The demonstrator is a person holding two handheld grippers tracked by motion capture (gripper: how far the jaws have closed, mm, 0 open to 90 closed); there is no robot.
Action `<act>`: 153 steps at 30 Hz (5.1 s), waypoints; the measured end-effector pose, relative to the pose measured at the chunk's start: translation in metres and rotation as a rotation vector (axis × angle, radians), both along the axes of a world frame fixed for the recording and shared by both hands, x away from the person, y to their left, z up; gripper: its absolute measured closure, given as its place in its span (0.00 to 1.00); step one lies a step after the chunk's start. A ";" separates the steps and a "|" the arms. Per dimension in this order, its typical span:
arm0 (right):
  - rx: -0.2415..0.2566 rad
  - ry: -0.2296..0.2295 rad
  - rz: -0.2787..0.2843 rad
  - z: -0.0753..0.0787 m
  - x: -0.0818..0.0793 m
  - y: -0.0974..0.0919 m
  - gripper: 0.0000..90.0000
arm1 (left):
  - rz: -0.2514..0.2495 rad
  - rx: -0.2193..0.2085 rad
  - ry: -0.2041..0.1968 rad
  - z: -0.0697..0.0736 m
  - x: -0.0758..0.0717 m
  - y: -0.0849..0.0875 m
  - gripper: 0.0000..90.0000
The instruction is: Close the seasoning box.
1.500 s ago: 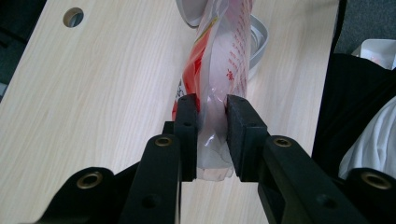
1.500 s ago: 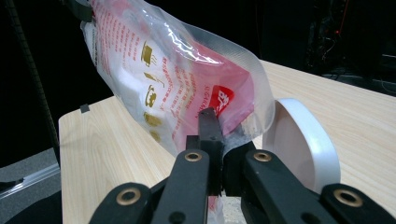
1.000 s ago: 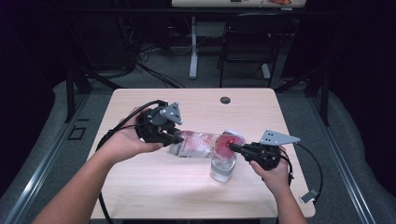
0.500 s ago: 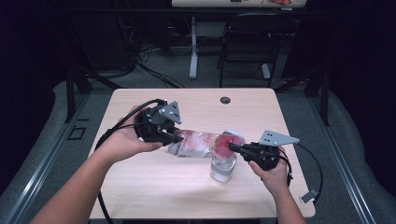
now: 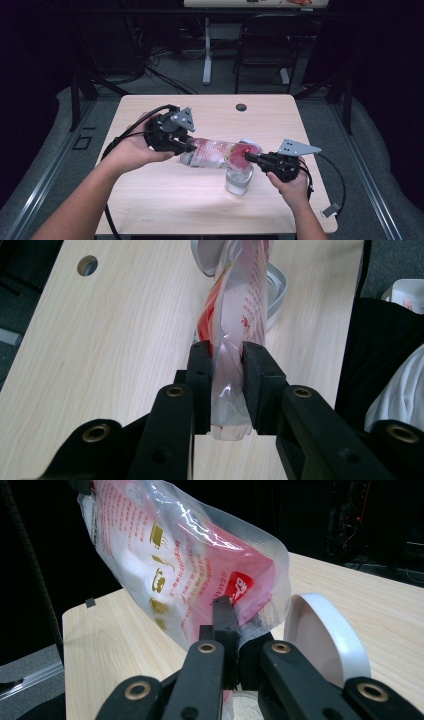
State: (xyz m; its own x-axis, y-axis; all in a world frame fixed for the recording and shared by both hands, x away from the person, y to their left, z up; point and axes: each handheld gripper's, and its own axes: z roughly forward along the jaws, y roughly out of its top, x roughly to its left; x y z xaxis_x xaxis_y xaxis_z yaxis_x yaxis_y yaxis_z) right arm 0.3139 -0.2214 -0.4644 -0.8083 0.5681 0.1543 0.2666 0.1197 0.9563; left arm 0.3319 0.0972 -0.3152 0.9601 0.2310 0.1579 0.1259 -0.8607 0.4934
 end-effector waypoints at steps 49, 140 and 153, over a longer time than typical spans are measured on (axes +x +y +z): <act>0.000 0.006 -0.009 -0.001 0.000 0.000 1.00 | -0.014 0.013 -0.023 0.008 -0.004 -0.006 0.85; -0.017 0.029 -0.023 -0.011 0.003 -0.003 0.99 | -0.052 -0.012 -0.039 0.016 -0.004 -0.025 0.85; -0.029 0.034 -0.026 -0.013 0.003 -0.004 0.99 | -0.058 -0.019 -0.043 0.017 -0.004 -0.028 0.85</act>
State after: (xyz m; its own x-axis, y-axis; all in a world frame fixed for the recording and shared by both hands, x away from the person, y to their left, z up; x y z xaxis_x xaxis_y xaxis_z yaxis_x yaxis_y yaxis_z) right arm 0.3172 -0.2250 -0.4773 -0.7877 0.5936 0.1648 0.3023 0.1393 0.9430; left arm 0.3274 0.0696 -0.2981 0.9643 0.1783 0.1959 0.0541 -0.8565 0.5133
